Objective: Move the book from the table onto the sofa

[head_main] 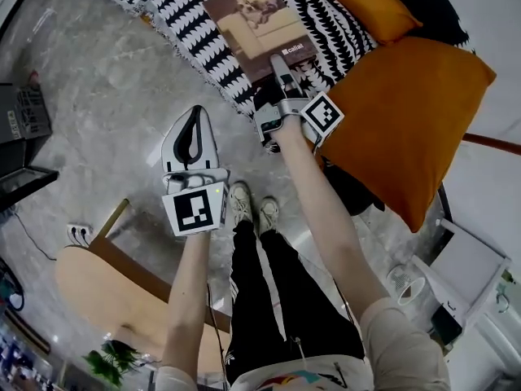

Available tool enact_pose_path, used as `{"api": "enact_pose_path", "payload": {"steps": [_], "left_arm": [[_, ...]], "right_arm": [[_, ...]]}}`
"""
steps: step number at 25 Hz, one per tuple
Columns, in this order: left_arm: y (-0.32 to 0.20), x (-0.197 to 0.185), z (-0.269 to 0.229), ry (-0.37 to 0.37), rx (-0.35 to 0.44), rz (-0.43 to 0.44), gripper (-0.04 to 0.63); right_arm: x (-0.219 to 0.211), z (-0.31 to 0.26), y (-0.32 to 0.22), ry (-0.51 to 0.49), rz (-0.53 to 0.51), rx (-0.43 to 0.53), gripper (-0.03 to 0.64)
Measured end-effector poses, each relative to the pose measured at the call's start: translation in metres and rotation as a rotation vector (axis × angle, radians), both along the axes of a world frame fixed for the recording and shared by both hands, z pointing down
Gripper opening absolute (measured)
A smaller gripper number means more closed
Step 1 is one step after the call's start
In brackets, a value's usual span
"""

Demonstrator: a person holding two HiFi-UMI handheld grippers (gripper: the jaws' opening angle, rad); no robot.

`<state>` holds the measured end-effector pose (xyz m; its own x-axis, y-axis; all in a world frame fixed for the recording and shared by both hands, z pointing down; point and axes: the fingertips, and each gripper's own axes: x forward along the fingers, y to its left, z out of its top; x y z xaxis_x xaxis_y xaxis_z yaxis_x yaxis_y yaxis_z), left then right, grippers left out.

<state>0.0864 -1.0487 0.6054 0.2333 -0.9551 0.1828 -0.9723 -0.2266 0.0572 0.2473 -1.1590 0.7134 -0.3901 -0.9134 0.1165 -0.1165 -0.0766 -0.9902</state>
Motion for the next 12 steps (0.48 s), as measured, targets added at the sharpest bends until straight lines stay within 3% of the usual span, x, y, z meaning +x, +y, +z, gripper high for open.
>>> {"api": "enact_pose_path", "payload": {"steps": [9,12], "left_arm": [[-0.005,-0.017,0.027,-0.001,-0.052,-0.024,0.006],[-0.004,-0.02,0.031,0.004,-0.063,-0.031,0.006]], "right_arm": [[0.017,0.049,-0.017,0.019,0.091,-0.106,0.158],[0.024,0.067,-0.013,0.061,0.134,-0.207,0.163]]}}
